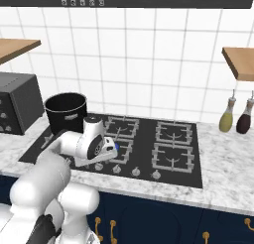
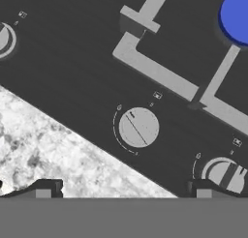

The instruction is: Turn off the front center burner of the stove.

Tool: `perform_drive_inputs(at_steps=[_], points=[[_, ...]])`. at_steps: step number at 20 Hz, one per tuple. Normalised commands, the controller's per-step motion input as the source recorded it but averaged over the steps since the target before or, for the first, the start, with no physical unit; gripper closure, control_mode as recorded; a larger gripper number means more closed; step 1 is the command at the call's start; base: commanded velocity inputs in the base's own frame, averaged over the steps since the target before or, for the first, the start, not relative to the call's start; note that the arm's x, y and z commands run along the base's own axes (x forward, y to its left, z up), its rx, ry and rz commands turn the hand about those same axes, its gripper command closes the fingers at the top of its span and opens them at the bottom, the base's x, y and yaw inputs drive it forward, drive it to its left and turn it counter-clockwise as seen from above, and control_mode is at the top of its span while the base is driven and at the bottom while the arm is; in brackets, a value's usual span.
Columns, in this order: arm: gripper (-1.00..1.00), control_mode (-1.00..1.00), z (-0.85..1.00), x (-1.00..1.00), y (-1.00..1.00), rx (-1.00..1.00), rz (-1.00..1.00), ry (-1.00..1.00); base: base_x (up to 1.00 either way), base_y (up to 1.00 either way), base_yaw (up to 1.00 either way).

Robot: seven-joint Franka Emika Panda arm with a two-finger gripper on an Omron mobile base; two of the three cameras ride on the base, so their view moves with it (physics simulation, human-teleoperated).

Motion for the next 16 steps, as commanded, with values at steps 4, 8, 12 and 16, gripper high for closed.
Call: perform_drive_inputs(at_steps=[4,8,12,16], points=[[-1.0,-1.0,-0.47,0.0,0.04,0.0,0.0,-0.01,0.0,0.0,0.0],[-1.0,-1.0,-0.45,-0.01,0.07,0.0,0.0,-0.07,0.0,0.0,0.0],[-1.0,-1.0,-0.4,-0.01,0.14,0.0,0.0,-0.1,0.0,0.0,0.0],[-1.0,-1.0,-0.37,-0.14,0.13,0.0,0.0,-0.1,0.0,0.0,0.0]])
